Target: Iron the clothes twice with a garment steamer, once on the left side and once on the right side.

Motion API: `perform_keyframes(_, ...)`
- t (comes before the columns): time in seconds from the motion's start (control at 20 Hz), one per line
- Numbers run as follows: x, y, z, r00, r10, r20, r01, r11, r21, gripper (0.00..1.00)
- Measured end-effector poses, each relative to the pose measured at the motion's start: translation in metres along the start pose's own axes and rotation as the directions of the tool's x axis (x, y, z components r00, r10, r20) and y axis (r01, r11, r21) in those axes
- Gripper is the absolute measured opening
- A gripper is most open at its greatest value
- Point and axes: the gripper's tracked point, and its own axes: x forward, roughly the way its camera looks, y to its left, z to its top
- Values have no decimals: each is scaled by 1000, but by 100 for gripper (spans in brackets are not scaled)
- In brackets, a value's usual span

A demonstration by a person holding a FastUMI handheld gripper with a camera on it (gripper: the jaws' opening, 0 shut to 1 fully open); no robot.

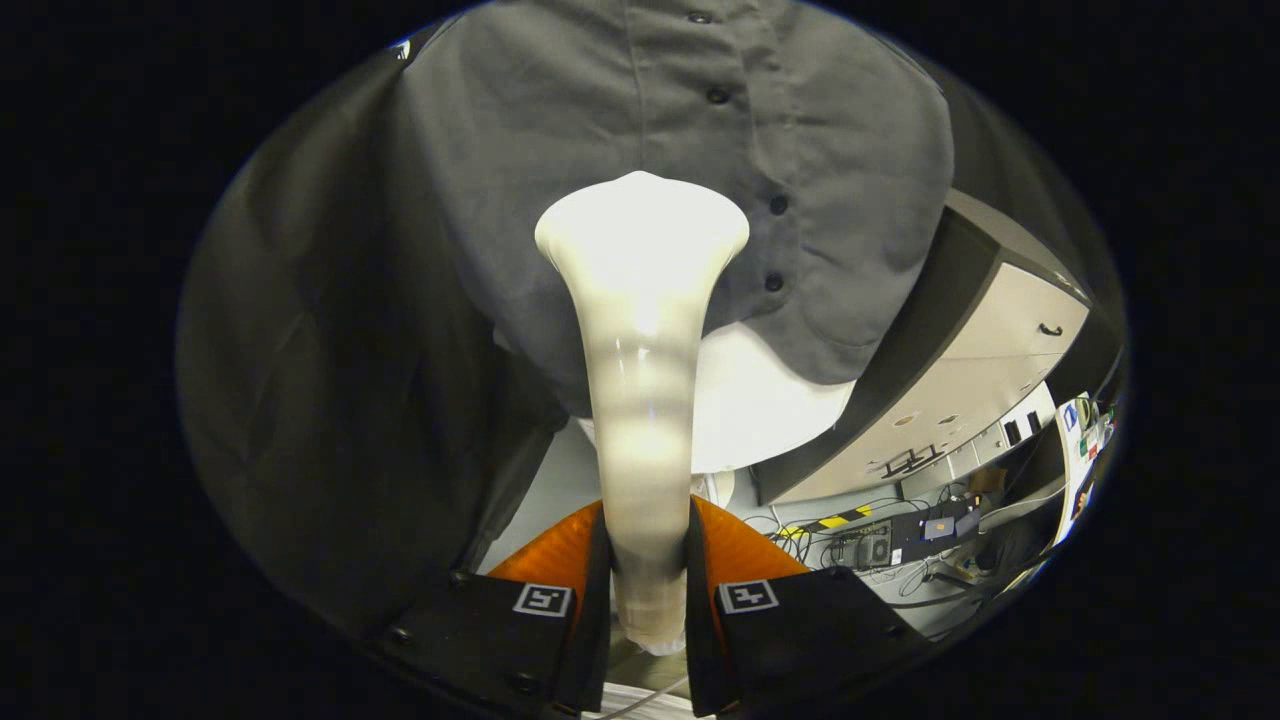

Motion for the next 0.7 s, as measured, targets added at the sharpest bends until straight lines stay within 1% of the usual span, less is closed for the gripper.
perform_keyframes(0.25,-55,-17,50,992,-5,123,-1,999,41,39)
perform_keyframes(0.5,-108,-43,96,970,-31,241,11,996,85,39)
perform_keyframes(0.7,-141,-71,124,947,-56,316,16,992,128,39)
